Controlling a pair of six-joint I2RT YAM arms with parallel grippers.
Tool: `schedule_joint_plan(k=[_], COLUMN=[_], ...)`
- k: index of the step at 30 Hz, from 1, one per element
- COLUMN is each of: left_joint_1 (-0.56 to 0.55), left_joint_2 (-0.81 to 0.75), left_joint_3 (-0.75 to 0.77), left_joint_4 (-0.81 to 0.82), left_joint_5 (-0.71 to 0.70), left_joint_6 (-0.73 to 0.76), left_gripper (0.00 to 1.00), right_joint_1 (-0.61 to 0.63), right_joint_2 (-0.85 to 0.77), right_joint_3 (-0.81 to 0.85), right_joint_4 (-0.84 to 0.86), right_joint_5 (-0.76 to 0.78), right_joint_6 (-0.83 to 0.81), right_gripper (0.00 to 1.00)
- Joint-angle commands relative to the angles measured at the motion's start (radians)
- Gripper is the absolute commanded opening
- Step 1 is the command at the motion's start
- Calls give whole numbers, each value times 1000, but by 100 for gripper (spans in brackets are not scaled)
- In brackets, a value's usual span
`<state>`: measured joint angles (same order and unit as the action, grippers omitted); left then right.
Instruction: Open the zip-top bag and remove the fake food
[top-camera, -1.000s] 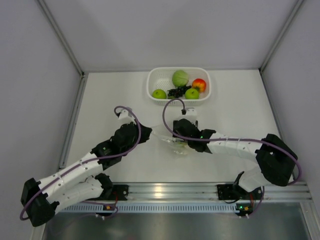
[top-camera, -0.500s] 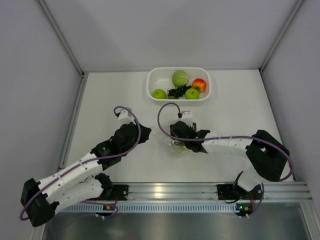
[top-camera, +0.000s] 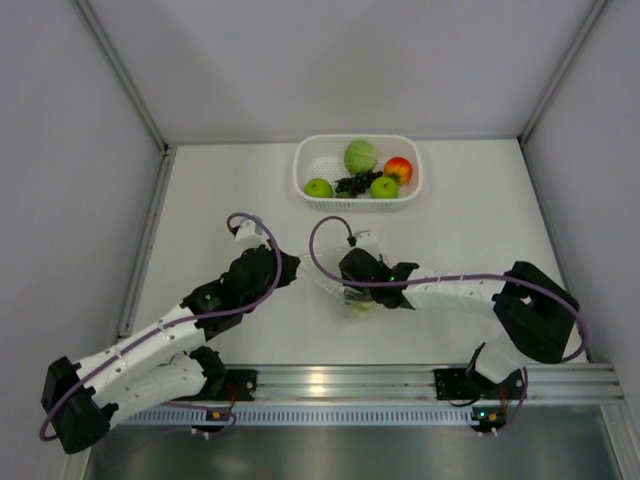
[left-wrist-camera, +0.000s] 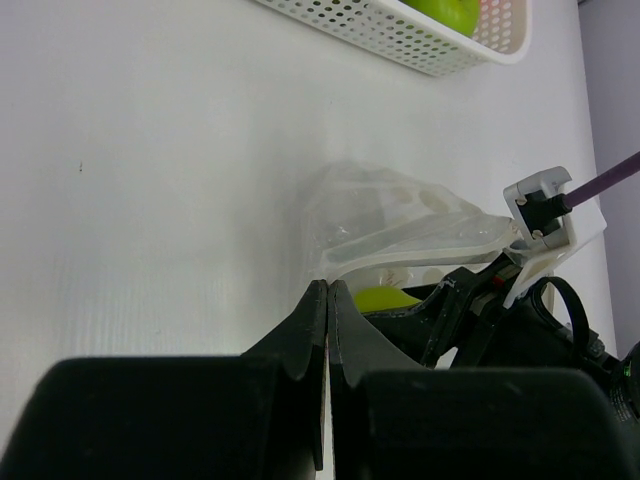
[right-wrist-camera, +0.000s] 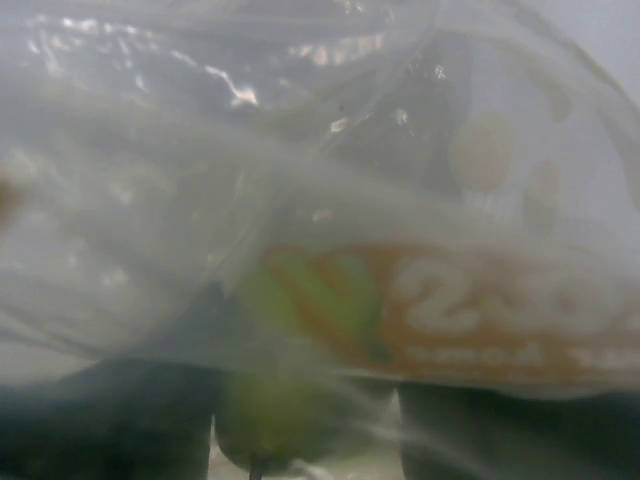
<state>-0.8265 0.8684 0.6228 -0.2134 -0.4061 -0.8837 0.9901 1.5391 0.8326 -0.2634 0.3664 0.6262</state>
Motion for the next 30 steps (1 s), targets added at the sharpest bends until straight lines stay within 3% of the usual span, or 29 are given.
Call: schedule_joint_plan(k=[1, 14, 22, 30], left_joint_1=[17, 17, 17, 17], left_joint_2=[-12, -31, -8, -31], left_joint_3=[20, 52, 94, 124], left_joint_4=[-1, 0, 5, -23], left_joint_5=[-85, -11, 49, -23], left_joint_6=[34, 72, 107, 173], left_gripper=[0, 0, 0, 0], right_joint_1=[16, 25, 61, 108], right_joint_2=[-42, -30, 78, 90], right_joint_3=[-3, 204, 382, 459], right_joint_4=[-83, -145, -158, -158], right_joint_5=[9, 46, -18, -83], right_joint_6=[0, -89, -236, -325], right_gripper=[44, 34, 25, 22])
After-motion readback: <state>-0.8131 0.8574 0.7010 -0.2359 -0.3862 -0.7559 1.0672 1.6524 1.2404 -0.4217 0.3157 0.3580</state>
